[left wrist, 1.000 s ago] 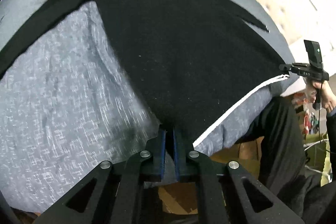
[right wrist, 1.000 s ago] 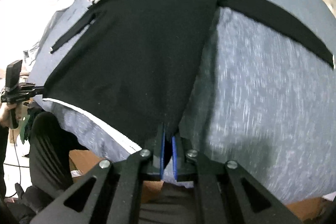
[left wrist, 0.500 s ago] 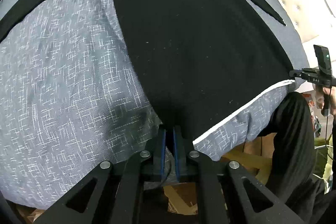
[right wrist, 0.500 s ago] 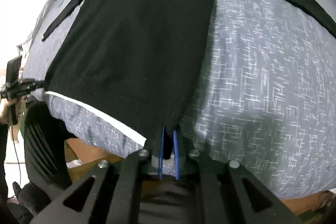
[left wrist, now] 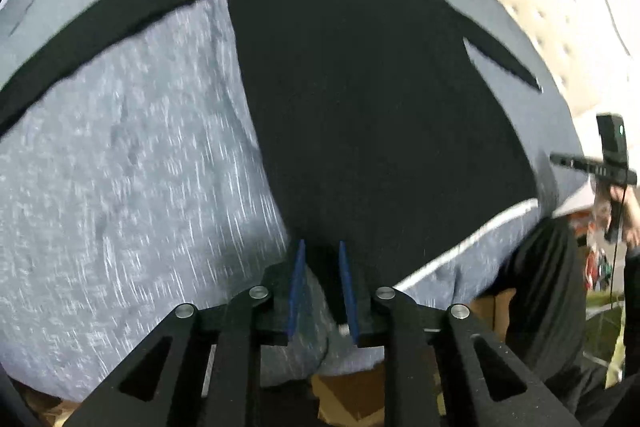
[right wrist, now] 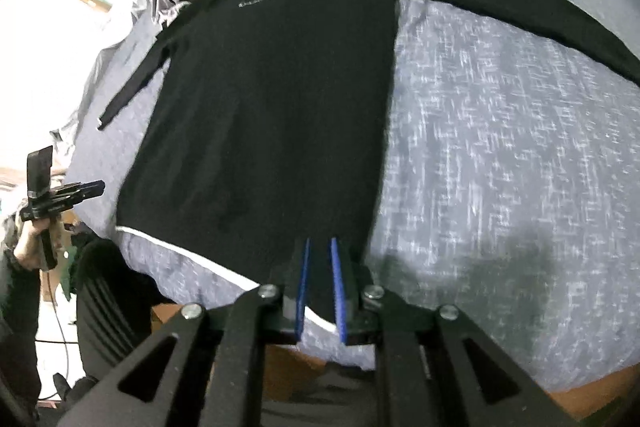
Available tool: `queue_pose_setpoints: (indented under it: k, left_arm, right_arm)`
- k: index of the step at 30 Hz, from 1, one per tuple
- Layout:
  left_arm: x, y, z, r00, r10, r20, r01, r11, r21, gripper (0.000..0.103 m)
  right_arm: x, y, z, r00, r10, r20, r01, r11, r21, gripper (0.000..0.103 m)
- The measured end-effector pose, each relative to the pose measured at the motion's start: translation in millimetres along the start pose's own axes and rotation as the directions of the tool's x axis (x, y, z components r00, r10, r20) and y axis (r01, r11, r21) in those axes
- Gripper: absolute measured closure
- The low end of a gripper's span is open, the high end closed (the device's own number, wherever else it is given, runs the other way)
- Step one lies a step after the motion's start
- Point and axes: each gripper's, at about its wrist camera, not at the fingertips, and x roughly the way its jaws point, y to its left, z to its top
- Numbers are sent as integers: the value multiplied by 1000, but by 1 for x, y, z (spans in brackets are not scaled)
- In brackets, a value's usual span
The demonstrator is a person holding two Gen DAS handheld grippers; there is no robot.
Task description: Fold clothes
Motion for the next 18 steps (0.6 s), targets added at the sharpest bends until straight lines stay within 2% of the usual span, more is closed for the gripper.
queue_pose_setpoints:
  k: [2,4,6,9,11,15,18]
  left_arm:
    - [-2,-2,8,999,-9,41,10,1000,-15,81]
    - [-4,-5,17,996,-18,82,21,999,-30,71]
    - [-6,-9,25,992,-23,122,27,999,-33,67]
    - [-5,-16,37,987,-29,160,35,999,-33,67]
    - [-2,-14,43,983,-40,178,50,997,-56,65]
    - [6,-8,54,976,-13,219,35,995,-96,48]
    - [15,0,61,969,10,248,24,991,-132,47]
  right_arm:
    - [10,2,2,1000,-5,-19,5,1000,-4,92]
    - [25,5,1,999,-7,-49,6,1000,-8,92]
    - [39,6,-1,997,-1,-83,1,1000,0,92]
    - [56,4,-4,991,0,-134,1,1000,11,92]
    - [57,1,-2,991,5,-134,-2,1000,19,92]
    - [31,-17,12,1000,14,-16,-13,999,53,91]
    - [-3,-52,31,993,-40,107,25,990,135,77]
